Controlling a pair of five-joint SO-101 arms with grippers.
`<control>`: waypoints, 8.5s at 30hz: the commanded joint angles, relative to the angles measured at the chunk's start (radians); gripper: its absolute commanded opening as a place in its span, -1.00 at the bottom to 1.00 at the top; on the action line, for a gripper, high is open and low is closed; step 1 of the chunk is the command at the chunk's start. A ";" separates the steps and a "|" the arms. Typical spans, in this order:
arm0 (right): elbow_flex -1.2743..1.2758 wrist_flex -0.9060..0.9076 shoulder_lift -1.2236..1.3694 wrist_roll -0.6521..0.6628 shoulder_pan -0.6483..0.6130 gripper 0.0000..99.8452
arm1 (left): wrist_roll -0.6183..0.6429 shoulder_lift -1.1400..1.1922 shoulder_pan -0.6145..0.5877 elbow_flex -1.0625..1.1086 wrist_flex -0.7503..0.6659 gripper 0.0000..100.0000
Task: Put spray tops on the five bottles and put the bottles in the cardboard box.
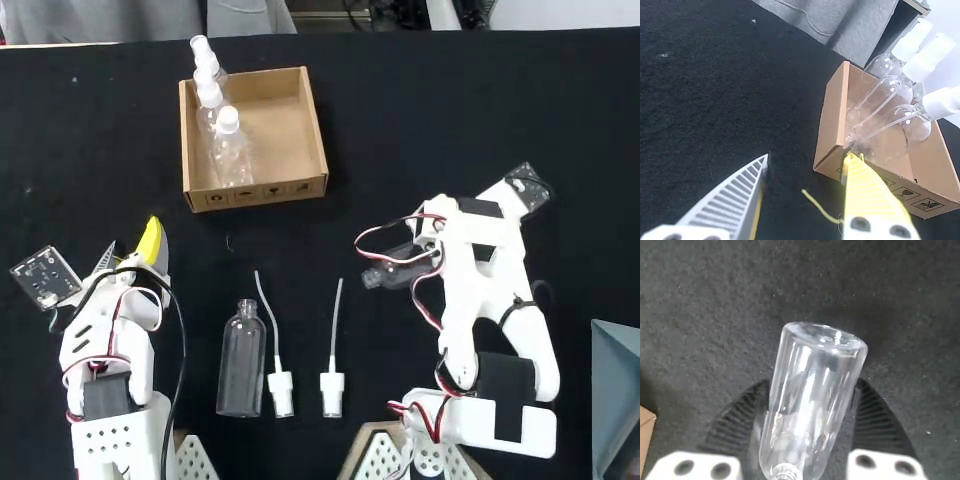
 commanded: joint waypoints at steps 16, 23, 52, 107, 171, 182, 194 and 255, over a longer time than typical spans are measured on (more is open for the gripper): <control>-0.065 0.146 -0.410 0.123 0.018 -0.60 | -0.006 -0.009 -0.005 0.024 -0.018 -0.56; -0.067 0.213 -0.476 0.348 0.015 -0.61 | -0.006 -0.009 -0.005 0.024 -0.018 -0.56; -0.064 0.292 -0.481 1.267 0.054 -0.61 | -0.006 -0.009 -0.005 0.024 -0.017 -0.56; 0.263 -0.227 -0.479 -0.028 -0.219 -0.60 | -0.006 -0.009 -0.005 0.024 0.002 -0.55; -0.328 0.677 -0.335 0.844 -0.170 -0.05 | -0.006 -0.009 -0.001 0.024 0.002 -0.55; -0.555 0.764 0.062 1.382 -0.083 -0.05 | -0.006 -0.009 -0.001 0.024 0.003 -0.55; -0.679 0.758 0.154 1.740 -0.018 -0.05 | -0.006 -0.009 -0.001 0.024 0.002 -0.55; -0.303 0.110 0.205 2.111 -0.095 -0.39 | -0.008 -0.009 0.001 0.024 0.003 -0.55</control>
